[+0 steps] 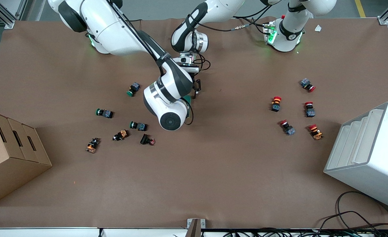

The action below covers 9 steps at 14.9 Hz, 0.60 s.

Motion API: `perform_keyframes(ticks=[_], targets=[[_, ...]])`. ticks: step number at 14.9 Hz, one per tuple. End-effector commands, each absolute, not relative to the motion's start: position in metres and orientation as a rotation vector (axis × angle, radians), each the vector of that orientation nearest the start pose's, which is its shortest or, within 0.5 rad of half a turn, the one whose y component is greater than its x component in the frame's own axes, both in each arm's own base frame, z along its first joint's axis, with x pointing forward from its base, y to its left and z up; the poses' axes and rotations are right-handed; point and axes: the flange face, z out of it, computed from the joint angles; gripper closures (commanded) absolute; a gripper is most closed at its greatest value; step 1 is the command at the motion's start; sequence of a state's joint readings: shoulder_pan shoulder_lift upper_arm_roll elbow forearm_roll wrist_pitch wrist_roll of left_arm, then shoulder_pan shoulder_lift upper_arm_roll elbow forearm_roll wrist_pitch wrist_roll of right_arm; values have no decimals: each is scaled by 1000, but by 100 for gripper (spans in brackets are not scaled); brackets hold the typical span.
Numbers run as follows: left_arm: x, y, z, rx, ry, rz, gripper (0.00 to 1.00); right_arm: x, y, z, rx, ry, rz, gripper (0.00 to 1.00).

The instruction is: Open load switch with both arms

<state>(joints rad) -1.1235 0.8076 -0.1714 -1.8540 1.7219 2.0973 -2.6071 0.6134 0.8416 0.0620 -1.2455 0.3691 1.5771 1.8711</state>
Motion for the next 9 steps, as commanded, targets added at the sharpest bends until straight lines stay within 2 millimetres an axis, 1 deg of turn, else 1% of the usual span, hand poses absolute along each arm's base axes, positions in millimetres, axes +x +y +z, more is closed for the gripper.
perform_keyframes(ticks=[1,3,5,8,9], targets=[[212,-570,72,-2764,48,-1637,0,512,459,238,-2693,2054,997,0],[213,-571,75,-2766,37,-1638,0,507,461,237,-2717,2052,1016,0],[212,-570,74,-2765,38,-1637,0,503,460,231,-2729,2057,1024,0],[213,-570,75,-2754,33,-1648,0,489,472,224,-2763,2041,1011,0],[213,-571,76,-2756,31,-1647,0,488,471,222,-2764,2044,1013,0]])
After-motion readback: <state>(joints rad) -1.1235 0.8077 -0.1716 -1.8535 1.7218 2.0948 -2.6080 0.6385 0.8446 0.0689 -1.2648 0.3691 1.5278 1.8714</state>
